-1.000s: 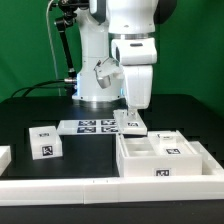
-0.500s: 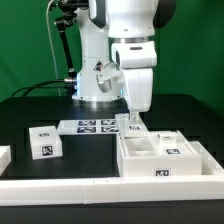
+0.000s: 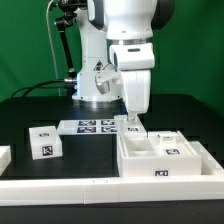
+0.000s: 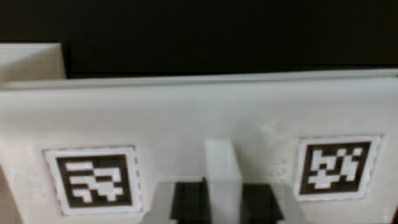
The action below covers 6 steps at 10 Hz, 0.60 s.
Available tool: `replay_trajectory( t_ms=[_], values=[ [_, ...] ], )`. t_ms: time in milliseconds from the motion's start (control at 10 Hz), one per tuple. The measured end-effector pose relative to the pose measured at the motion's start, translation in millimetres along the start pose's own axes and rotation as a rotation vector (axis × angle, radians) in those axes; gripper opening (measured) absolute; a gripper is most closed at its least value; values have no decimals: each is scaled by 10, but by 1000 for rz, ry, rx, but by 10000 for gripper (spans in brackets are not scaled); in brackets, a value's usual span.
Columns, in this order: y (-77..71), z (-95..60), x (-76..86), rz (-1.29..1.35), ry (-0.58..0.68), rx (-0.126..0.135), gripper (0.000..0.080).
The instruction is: Assemble cabinet
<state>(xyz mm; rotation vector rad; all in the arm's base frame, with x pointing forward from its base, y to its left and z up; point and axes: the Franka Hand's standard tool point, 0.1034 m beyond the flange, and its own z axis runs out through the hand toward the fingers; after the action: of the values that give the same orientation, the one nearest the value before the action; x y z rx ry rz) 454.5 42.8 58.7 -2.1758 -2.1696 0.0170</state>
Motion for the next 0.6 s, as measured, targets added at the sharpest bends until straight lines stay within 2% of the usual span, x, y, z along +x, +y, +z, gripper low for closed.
replay_trajectory(
  t_ms=[300, 600],
  values=[
    [6, -7, 85, 62, -1, 1, 68],
    [5, -5, 73, 60, -1, 2, 68]
  ],
)
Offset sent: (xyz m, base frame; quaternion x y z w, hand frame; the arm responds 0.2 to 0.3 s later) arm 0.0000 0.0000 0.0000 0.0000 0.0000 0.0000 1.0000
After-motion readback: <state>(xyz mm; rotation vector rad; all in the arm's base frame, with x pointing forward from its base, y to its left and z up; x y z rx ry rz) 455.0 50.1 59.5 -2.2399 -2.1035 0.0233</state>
